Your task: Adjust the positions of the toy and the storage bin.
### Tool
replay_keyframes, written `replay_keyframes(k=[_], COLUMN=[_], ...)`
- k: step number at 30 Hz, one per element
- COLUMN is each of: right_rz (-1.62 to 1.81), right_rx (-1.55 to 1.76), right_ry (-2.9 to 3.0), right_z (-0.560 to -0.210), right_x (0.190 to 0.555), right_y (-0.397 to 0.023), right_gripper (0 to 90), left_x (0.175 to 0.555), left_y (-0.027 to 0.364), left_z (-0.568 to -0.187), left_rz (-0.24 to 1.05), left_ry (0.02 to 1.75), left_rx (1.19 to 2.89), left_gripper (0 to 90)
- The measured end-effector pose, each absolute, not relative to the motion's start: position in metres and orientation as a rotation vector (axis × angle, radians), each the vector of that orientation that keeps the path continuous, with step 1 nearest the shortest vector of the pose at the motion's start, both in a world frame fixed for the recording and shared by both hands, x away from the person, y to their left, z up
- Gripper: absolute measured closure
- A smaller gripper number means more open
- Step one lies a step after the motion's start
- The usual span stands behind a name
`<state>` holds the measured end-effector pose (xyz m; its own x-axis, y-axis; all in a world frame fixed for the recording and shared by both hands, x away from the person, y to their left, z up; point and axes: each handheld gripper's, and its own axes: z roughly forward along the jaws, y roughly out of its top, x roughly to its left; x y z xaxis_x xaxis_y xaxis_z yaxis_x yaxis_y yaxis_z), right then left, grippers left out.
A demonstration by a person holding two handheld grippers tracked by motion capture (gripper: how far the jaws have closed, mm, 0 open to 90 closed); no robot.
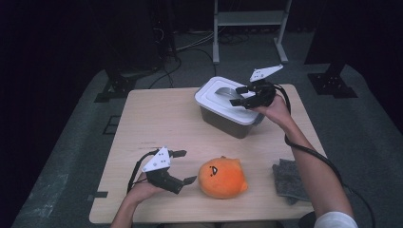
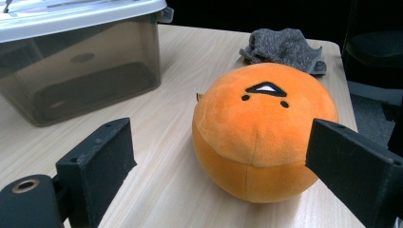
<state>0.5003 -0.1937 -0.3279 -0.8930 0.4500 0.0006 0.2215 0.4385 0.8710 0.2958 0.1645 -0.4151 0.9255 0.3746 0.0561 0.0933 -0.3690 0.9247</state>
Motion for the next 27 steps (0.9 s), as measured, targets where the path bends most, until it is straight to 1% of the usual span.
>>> replay_keyframes(k=[18,27], right_rz=[1.408,1.37], right_rx=[0.63,0.657], right_ry=[2.435,2.419], right_z=[-0.333,-0.336], right_x=[0.518,0.526], right_y=[-0.189,-0.185], right_gripper=[34.9,36.9], left_x=[0.296,0.296], left_y=[0.164,0.163], left_z=[-0.416,-0.416], left_rz=[0.292,0.29], left_ry=[0.338,0.331], left_rx=[1.942,1.941], left_gripper=[7.8,7.8])
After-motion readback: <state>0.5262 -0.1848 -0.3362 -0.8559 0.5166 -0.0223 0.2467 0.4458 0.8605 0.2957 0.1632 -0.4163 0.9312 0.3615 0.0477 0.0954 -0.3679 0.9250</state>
